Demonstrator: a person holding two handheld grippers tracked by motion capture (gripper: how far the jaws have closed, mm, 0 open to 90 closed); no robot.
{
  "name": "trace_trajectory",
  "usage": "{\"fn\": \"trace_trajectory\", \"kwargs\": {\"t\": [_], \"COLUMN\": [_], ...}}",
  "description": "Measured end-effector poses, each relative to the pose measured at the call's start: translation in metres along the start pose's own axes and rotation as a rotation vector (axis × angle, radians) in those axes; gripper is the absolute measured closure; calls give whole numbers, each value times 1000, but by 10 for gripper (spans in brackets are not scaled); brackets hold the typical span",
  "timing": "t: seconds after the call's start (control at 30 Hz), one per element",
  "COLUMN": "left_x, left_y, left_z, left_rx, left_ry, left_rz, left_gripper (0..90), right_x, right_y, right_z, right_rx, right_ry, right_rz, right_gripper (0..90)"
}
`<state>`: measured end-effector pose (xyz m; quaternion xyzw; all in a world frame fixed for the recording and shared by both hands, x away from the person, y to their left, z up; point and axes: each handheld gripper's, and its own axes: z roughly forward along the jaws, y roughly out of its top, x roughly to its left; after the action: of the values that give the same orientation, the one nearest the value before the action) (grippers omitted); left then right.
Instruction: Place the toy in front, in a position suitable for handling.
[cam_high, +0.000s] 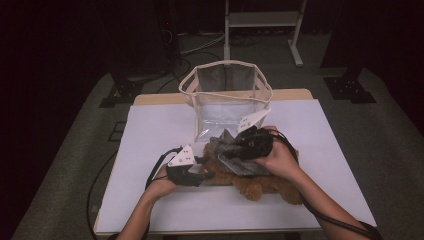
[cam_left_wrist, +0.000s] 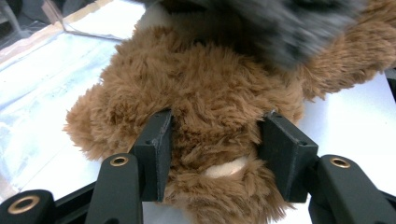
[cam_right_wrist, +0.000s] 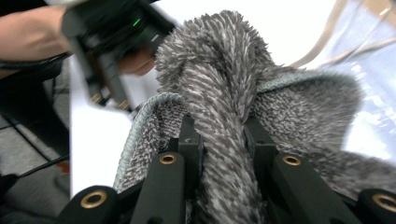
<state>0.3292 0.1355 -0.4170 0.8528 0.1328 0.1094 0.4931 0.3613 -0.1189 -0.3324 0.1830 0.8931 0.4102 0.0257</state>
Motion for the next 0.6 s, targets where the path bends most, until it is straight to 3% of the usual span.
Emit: {"fn": "trace_trajectory", "kwargs": {"t": [0.1,0.17,0.33,0.47,0.6], "left_x": [-1,0,3,-2,-6], "left_y": [-1,0,2,1,3], "left_z": [-2,-5,-14,-5,-3], "left_rx": [11,21,-48,-18,5], "left_ry": [-13,-7,24,-13,-37], "left_rz": [21,34,0,17,44], "left_gripper": [452,438,407,419,411], "right_x": [-12,-19,-11,-3,-11], "right_y": [9,6,-10,-10,-5], "right_z": [2,7,6,-3,-10], "right_rx": [3,9,-26,-15,-30], "right_ry": [-7,10,60,68,36], "right_rz": [24,57,69,52,66], "right_gripper": [727,726,727,727,727]}}
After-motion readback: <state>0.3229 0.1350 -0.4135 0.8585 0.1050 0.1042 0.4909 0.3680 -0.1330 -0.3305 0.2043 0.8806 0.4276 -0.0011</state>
